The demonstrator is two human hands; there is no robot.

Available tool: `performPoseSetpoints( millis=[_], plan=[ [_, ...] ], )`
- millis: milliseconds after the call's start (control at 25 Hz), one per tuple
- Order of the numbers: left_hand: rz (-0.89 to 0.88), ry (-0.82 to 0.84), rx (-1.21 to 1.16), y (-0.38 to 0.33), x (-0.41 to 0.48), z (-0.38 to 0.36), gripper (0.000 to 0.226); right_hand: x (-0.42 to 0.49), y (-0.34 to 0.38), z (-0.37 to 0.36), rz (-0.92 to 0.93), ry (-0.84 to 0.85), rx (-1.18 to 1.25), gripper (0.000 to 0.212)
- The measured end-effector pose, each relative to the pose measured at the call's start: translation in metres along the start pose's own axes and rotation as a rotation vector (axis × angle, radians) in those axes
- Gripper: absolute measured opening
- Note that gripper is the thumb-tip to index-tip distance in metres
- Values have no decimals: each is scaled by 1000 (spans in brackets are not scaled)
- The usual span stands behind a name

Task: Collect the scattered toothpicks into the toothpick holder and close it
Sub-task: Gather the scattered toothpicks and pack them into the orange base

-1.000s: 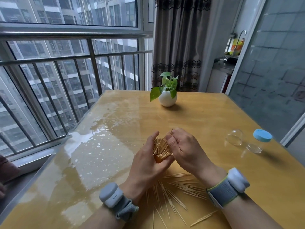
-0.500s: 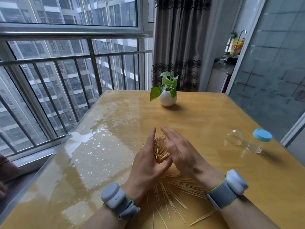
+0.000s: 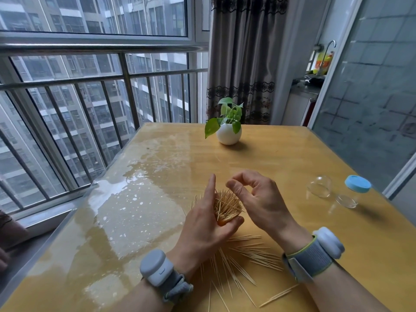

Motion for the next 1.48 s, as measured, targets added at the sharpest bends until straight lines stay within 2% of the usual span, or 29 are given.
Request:
performPoseSetpoints(
  millis=[80,160,240,320,440,600,720,840,1080,1240,1320,1480],
  plan=[
    [16,-1,-16,2,0,0,112,3,2,11,83,-63,-60,18],
    [29,-9,-21,2,1,1,112,5,5,18,247,-63,-178,24],
    [39,-13,-17,0,1,2,112,3,4,12,320,63,-273,28],
    [51,-19,-19,0,0,2,110,-1,3,2,296,179,-308,29],
    [93,-35,-23,-2,0,5,111,-5,9,4,286,193,-295,30],
    [80,-30,6,-2,0,9,110,-14,15,-8,443,299,-414,27],
    [51,-21,-3,0,0,6,109,-11,11,-13,477,263,-415,23],
    [47,-12,-21,-1,0,4,112,-11,12,-11,538,148,-360,19],
    [92,-37,-7,2,1,3,119,-11,17,3,304,-128,-39,17],
    [86,-39,-32,0,1,4,117,-11,11,0,91,-30,18,12],
    [89,-51,-30,0,1,5,115,-9,8,2,68,-15,-18,3],
    [98,-58,-22,0,1,6,110,-6,9,11,73,5,-46,4]
  ],
)
Point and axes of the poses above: each hand's wrist, its own x-axis towards the middle knuckle, its own z-axis out of the back of the hand, y = z × x, the point moved 2 cm from there along x, towards the middle knuckle, and after that the axes turned 5 degrees about -z, right-handed, at the moved point
